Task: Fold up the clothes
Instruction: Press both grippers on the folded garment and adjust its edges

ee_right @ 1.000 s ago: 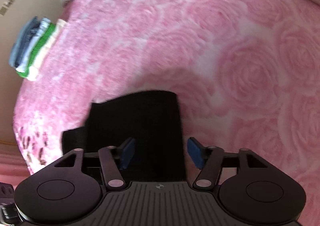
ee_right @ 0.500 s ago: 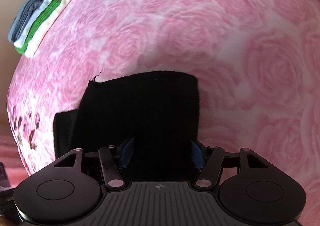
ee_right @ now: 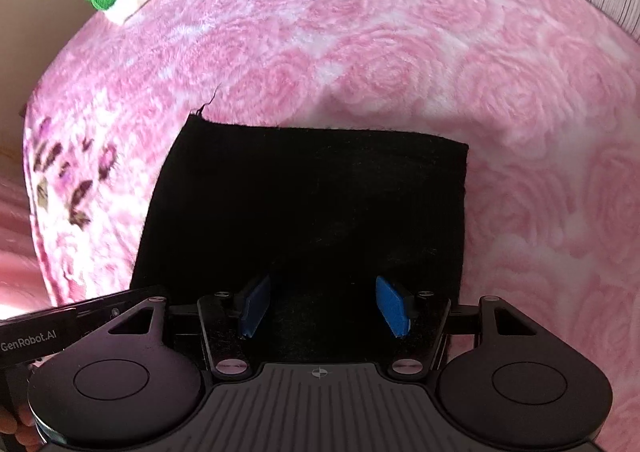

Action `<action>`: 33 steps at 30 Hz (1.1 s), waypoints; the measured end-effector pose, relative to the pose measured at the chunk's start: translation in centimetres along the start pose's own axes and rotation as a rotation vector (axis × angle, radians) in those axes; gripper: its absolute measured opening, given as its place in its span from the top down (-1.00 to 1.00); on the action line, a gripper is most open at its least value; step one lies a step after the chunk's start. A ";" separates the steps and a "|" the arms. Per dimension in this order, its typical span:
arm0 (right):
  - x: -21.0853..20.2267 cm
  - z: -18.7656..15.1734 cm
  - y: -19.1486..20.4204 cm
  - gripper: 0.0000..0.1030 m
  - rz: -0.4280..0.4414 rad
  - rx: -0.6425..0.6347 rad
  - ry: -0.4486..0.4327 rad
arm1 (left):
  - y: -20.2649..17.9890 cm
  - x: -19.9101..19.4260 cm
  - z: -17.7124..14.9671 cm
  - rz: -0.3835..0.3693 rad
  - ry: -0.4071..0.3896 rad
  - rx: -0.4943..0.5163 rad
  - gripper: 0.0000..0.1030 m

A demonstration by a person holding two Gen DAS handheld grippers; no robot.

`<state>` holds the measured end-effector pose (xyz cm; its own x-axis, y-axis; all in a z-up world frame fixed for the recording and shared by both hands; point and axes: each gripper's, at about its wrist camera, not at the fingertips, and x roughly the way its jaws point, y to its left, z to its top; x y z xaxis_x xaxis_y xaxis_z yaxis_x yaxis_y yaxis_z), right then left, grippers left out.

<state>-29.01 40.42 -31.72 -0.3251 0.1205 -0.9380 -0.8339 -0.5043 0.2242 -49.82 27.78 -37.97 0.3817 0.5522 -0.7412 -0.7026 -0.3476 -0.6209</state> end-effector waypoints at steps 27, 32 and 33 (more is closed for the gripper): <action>-0.7 -1.2 -0.4 -0.22 0.027 0.016 -0.054 | -1.6 -2.2 -1.3 -0.006 -0.074 0.053 0.80; -0.7 -1.3 0.1 -0.22 0.022 0.008 -0.044 | -0.5 -2.1 -1.1 0.014 -0.072 0.064 0.84; -0.5 -1.4 0.4 -0.22 0.016 -0.003 -0.042 | -0.2 -1.8 -1.0 0.020 -0.069 0.070 0.84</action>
<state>-28.52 39.01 -31.52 -0.3566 0.1485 -0.9224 -0.8273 -0.5089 0.2379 -49.73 26.11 -36.75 0.3263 0.5973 -0.7327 -0.7512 -0.3067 -0.5845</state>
